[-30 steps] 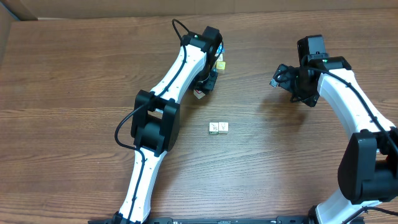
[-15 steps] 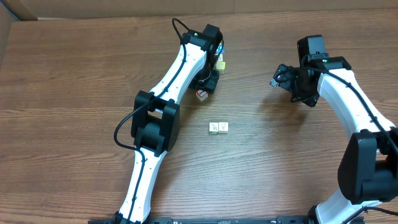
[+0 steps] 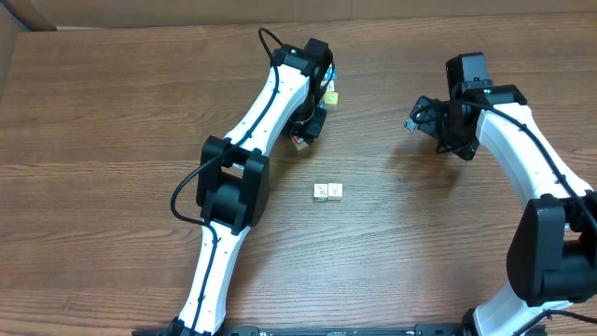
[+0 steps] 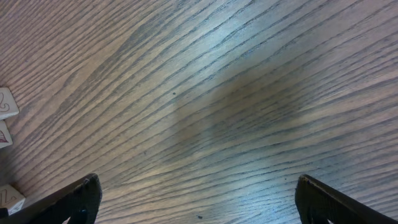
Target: Flip 4 blocks
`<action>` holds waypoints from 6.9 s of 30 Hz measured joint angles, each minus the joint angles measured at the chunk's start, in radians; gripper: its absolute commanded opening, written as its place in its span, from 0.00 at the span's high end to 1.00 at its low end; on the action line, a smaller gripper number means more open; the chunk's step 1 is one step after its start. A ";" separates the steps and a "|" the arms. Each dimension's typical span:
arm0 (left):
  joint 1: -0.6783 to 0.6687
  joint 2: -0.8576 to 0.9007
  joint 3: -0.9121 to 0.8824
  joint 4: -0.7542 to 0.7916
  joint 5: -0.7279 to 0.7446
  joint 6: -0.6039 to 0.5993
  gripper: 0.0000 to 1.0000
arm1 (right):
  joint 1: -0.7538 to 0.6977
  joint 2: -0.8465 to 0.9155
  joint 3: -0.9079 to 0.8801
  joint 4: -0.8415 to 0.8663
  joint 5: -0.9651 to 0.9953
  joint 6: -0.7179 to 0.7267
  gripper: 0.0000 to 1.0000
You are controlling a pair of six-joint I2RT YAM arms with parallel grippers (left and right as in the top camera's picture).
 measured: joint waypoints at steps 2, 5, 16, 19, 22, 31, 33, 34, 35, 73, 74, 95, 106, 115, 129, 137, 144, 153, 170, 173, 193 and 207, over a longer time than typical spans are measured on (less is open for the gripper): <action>0.000 0.000 0.000 0.000 0.000 0.000 0.62 | 0.000 0.000 0.000 -0.001 0.000 0.000 0.00; 0.000 0.000 0.000 -0.001 0.004 -0.004 0.48 | 0.000 0.000 0.000 0.000 0.000 0.000 0.00; 0.000 0.000 0.000 0.043 0.007 0.046 0.46 | 0.000 0.000 0.000 0.000 0.000 0.000 0.00; 0.000 0.000 0.000 -0.003 0.007 0.133 0.43 | 0.000 0.000 0.000 0.000 0.000 0.000 0.00; 0.000 0.000 0.000 -0.031 0.007 0.232 0.43 | 0.000 0.000 0.000 0.000 0.000 0.000 0.00; 0.011 0.000 0.000 0.011 0.007 0.376 0.53 | 0.000 0.000 0.000 0.000 0.000 0.000 0.00; 0.013 0.000 0.000 0.018 0.007 0.388 0.54 | 0.000 0.000 0.000 0.000 0.000 0.000 0.00; 0.014 0.000 0.000 0.023 0.008 0.391 0.55 | 0.000 0.000 0.000 0.000 0.000 0.000 0.00; 0.013 0.000 0.000 0.030 0.008 0.392 0.55 | 0.000 0.000 0.000 0.000 0.000 0.000 0.00; 0.027 0.000 -0.031 -0.024 0.072 -0.032 0.68 | 0.000 0.000 0.000 0.000 0.000 -0.001 0.00; 0.028 0.000 -0.031 -0.027 0.078 -0.034 0.69 | 0.000 0.000 0.000 -0.001 0.000 0.000 0.00; 0.053 0.000 0.164 -0.117 0.151 -0.114 0.62 | 0.000 0.000 0.000 0.000 0.000 0.000 0.00; 0.045 0.000 0.163 -0.134 0.100 -0.117 0.25 | 0.000 0.000 0.000 -0.001 0.000 0.000 0.00; 0.014 0.000 0.113 -0.082 0.085 -0.191 0.00 | 0.000 0.000 0.000 0.000 0.000 0.000 0.00; 0.010 0.000 0.043 0.009 0.080 -0.315 0.52 | 0.000 0.000 0.000 0.000 0.000 0.000 0.00; 0.004 0.000 -0.002 0.061 0.077 -0.329 0.61 | 0.000 0.000 0.000 0.000 0.000 0.000 0.00; 0.004 0.000 -0.002 0.071 0.044 -0.347 0.57 | 0.000 0.000 0.000 0.000 0.000 0.000 0.00; 0.003 0.000 -0.002 0.068 0.012 -0.377 0.62 | 0.000 0.000 0.000 0.000 0.000 0.000 0.00; -0.003 0.000 -0.056 0.110 0.006 -0.360 0.88 | 0.000 0.000 0.000 0.000 0.000 0.000 0.00; -0.003 0.000 -0.054 0.109 0.005 -0.344 0.83 | 0.000 0.000 0.000 0.000 0.000 0.000 0.00; -0.003 0.000 -0.052 0.105 0.003 -0.315 0.59 | 0.000 0.000 0.000 0.000 0.001 0.000 0.00; -0.003 0.000 0.040 0.048 0.003 -0.281 0.60 | 0.000 0.000 0.000 0.000 0.000 0.000 0.00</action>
